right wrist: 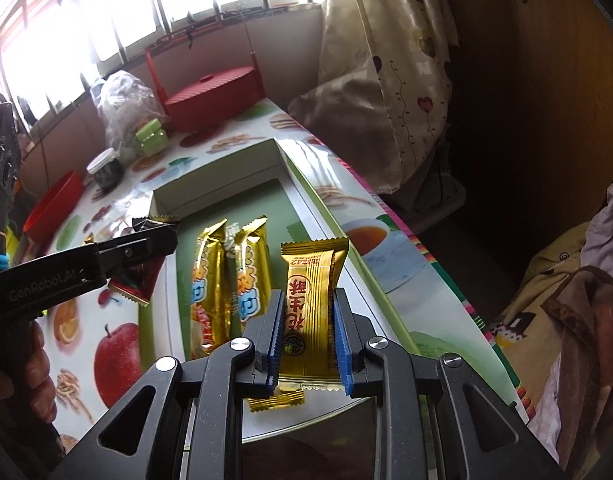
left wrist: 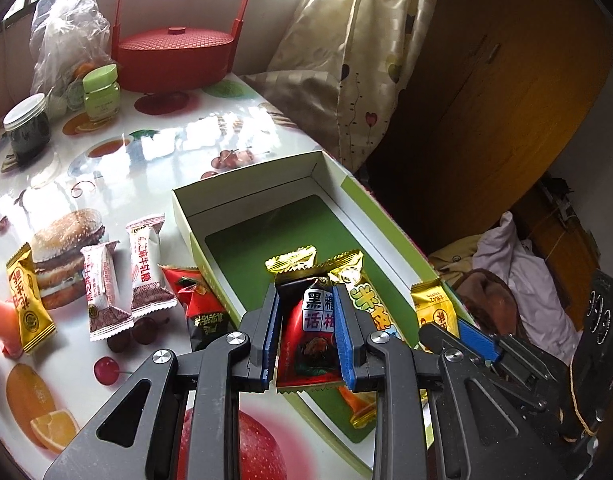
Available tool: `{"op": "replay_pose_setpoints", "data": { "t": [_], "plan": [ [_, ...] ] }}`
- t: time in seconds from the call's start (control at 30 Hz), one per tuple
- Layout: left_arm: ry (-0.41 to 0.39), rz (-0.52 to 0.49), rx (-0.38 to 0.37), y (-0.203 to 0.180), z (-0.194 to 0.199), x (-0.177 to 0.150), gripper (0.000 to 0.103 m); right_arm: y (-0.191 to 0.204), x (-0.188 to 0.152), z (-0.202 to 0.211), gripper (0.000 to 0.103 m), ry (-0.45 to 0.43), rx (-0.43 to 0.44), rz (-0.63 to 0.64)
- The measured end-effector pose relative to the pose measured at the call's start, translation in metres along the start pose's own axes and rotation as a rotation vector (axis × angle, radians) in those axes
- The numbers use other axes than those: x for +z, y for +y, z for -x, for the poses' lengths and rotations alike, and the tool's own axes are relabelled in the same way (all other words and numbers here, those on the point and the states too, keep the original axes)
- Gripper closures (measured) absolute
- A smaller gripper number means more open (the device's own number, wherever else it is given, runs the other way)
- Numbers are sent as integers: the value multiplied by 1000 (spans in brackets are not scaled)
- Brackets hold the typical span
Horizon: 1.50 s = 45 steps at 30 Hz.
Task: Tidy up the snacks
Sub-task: 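Lower both packets into the green box beside the gold bars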
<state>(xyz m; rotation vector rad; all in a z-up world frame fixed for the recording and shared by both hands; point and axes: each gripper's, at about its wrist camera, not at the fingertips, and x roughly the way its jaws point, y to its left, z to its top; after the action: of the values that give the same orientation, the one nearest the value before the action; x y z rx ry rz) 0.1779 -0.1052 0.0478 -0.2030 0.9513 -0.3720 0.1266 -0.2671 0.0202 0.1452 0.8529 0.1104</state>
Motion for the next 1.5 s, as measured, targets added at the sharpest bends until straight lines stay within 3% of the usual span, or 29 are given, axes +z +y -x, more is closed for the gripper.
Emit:
{"op": "replay_pose_setpoints", "data": {
  "t": [1.5],
  "plan": [
    [43, 12, -6, -4, -17, -4, 74, 1, -6, -7, 78, 6, 1, 0]
  ]
}}
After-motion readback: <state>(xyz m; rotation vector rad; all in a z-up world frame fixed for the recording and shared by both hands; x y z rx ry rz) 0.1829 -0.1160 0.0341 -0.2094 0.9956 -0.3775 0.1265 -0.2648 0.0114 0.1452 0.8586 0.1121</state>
